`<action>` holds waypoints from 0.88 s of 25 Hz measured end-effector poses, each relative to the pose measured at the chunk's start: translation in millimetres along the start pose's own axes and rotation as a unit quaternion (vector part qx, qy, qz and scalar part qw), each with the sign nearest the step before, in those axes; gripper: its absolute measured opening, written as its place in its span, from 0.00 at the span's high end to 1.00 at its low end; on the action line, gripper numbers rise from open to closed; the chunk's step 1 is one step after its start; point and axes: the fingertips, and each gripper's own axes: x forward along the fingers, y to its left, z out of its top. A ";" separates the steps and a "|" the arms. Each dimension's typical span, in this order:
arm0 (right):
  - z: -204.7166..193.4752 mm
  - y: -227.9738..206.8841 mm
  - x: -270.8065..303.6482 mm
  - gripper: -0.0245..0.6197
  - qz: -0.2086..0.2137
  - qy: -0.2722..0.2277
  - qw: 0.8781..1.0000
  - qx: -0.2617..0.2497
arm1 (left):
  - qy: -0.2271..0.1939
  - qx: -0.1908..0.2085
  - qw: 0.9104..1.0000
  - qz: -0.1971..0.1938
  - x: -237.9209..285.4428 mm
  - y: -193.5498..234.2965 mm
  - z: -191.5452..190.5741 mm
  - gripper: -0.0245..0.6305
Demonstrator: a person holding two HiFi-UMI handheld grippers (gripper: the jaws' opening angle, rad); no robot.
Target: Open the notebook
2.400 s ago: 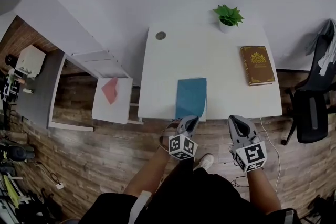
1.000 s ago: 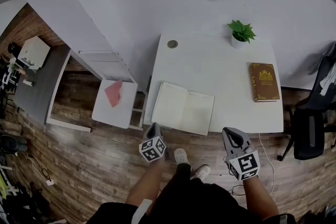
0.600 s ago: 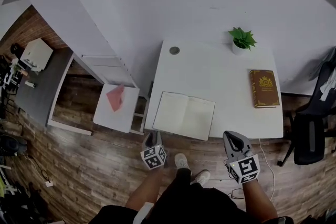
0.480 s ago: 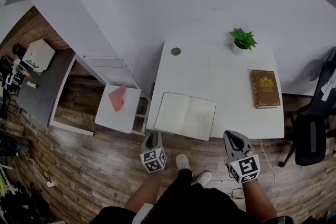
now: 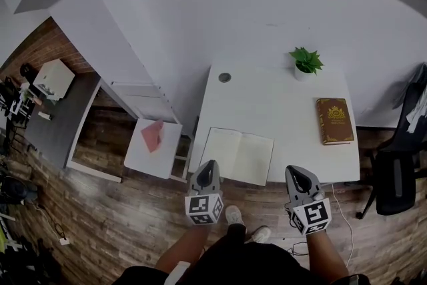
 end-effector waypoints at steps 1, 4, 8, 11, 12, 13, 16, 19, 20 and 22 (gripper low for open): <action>3.2 -1.6 -1.4 0.96 -0.003 -0.003 1.000 -0.003 | -0.003 0.009 1.000 -0.012 1.2 -7.0 5.5 0.94; 11.7 -7.2 -6.0 0.96 -0.015 -0.011 1.000 -0.008 | -0.017 0.041 0.998 -0.051 -0.6 -28.3 21.3 0.95; 23.8 -15.5 -12.2 0.96 -0.030 -0.026 0.999 -0.018 | -0.036 0.075 0.992 -0.092 -4.8 -53.1 40.4 0.95; 29.6 -19.8 -16.5 0.96 -0.040 -0.028 0.998 -0.033 | -0.039 0.090 0.988 -0.123 -5.7 -70.3 47.0 0.95; 31.0 -19.9 -17.5 0.96 -0.041 -0.027 0.998 -0.038 | -0.039 0.095 0.986 -0.133 -5.7 -75.5 47.8 0.95; 32.3 -19.6 -18.3 0.96 -0.041 -0.027 0.998 -0.042 | -0.037 0.099 0.984 -0.140 -5.5 -79.9 48.0 0.95; 36.1 -19.8 -19.0 0.96 -0.039 -0.027 0.998 -0.048 | -0.036 0.103 0.983 -0.148 -2.7 -88.2 49.1 0.95; 38.0 -20.4 -19.0 0.96 -0.039 -0.028 0.998 -0.049 | -0.037 0.099 0.983 -0.151 -1.7 -92.8 49.9 0.95; 39.3 -20.3 -19.0 0.96 -0.038 -0.029 0.998 -0.049 | -0.036 0.100 0.983 -0.152 -1.9 -93.7 50.0 0.95; 41.1 -21.2 -19.0 0.96 -0.038 -0.032 0.998 -0.050 | -0.034 0.103 0.982 -0.153 -2.2 -94.9 49.5 0.95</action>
